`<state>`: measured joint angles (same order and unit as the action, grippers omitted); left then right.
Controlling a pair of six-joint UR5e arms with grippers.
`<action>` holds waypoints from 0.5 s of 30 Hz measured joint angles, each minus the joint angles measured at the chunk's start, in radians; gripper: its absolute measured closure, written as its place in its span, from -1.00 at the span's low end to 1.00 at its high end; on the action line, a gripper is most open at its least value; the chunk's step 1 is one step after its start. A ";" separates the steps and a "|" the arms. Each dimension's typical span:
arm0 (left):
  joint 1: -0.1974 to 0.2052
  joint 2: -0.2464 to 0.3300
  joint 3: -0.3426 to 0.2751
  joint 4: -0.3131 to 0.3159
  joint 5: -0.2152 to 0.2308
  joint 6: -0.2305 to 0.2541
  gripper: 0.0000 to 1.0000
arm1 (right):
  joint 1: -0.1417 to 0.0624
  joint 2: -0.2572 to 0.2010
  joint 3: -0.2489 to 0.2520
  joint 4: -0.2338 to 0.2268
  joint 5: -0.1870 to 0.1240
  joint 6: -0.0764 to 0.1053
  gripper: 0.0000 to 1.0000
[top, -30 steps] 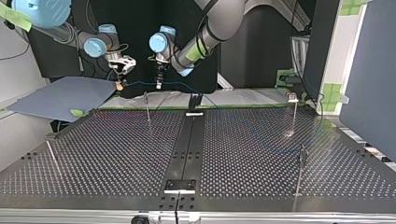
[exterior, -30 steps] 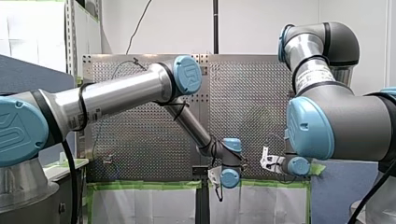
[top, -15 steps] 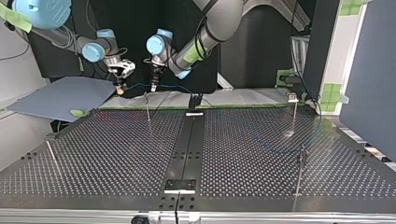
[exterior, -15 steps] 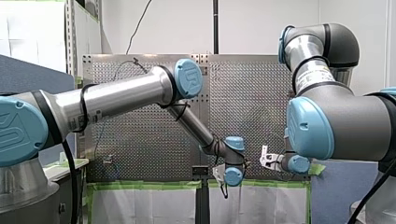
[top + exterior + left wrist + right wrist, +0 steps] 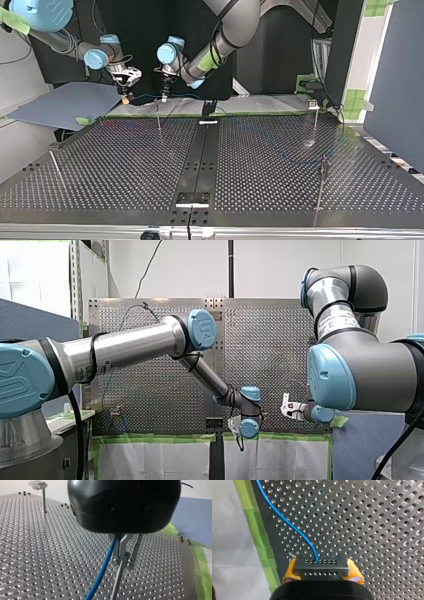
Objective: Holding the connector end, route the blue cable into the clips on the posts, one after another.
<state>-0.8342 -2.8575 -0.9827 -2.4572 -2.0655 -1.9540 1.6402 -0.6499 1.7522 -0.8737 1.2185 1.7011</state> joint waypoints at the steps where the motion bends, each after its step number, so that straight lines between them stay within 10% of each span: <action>1: 0.000 0.000 0.002 0.000 0.001 0.000 0.95 | -0.001 0.000 -0.002 0.000 -0.002 0.001 1.00; 15: 0.027 -0.056 0.063 -0.054 0.031 0.001 0.95 | -0.019 0.001 -0.053 0.039 -0.013 0.008 1.00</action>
<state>-0.8074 -2.9131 -0.9198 -2.5113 -2.0341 -1.9532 1.6207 -0.6487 1.6988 -0.8343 1.2056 1.7090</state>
